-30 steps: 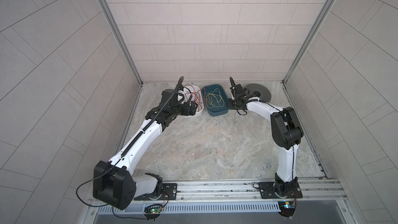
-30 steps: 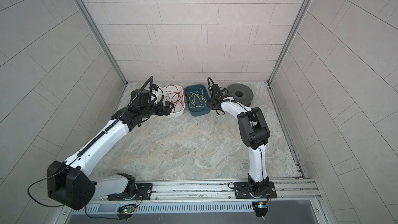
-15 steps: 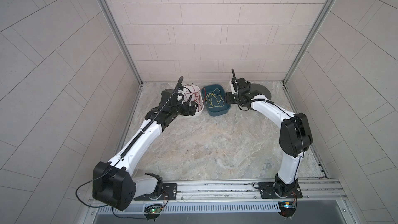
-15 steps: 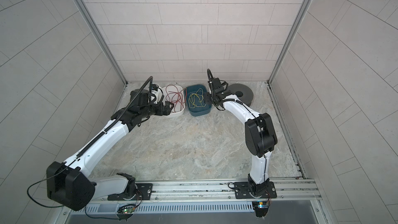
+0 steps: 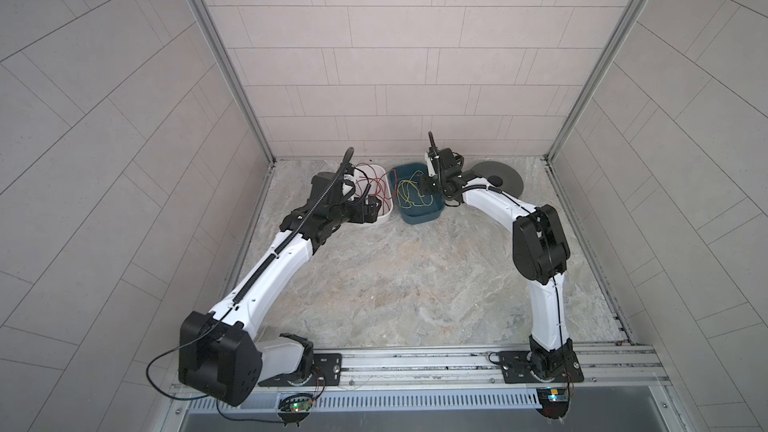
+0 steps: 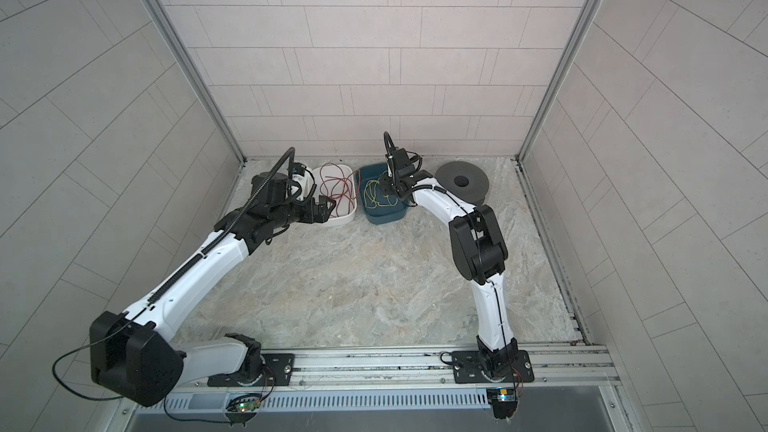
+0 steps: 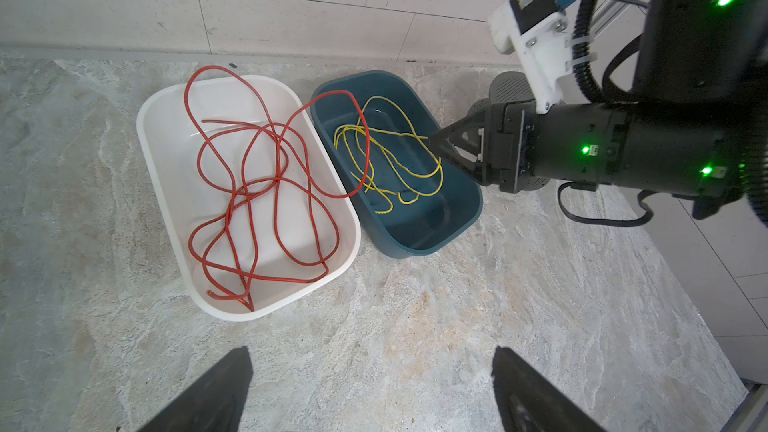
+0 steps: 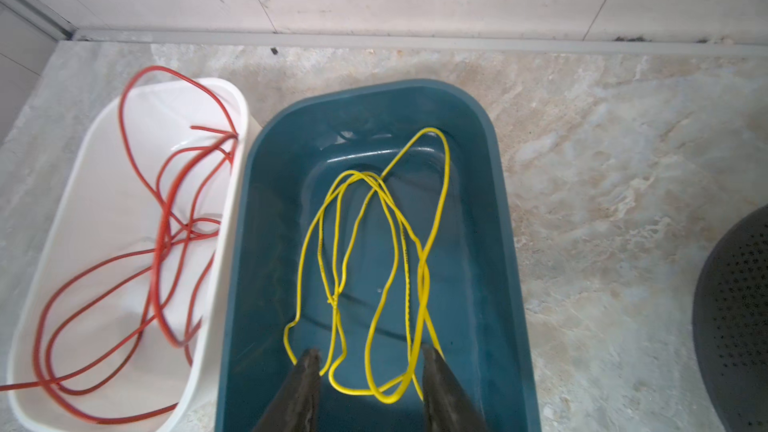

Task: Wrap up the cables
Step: 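Lower the right gripper into the teal tub and grasp the yellow cable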

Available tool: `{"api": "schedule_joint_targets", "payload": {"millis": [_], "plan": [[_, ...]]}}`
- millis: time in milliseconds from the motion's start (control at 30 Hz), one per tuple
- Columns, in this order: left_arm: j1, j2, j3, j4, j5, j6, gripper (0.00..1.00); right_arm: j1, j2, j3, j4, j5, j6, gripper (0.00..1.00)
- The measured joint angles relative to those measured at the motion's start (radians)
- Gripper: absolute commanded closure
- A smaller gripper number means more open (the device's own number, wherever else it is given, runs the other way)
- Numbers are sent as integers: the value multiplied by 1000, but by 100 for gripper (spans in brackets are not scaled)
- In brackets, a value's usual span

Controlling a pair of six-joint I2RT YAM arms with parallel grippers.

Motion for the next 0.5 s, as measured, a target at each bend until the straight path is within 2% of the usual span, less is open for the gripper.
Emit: {"api": "schedule_joint_targets", "payload": {"millis": [133,500], "plan": [[0,0,0,0,0,0,4,0,10,0,-14,15,5,62],[0,0,0,0,-1,0,4,0,21,0,-14,17,29,77]]}}
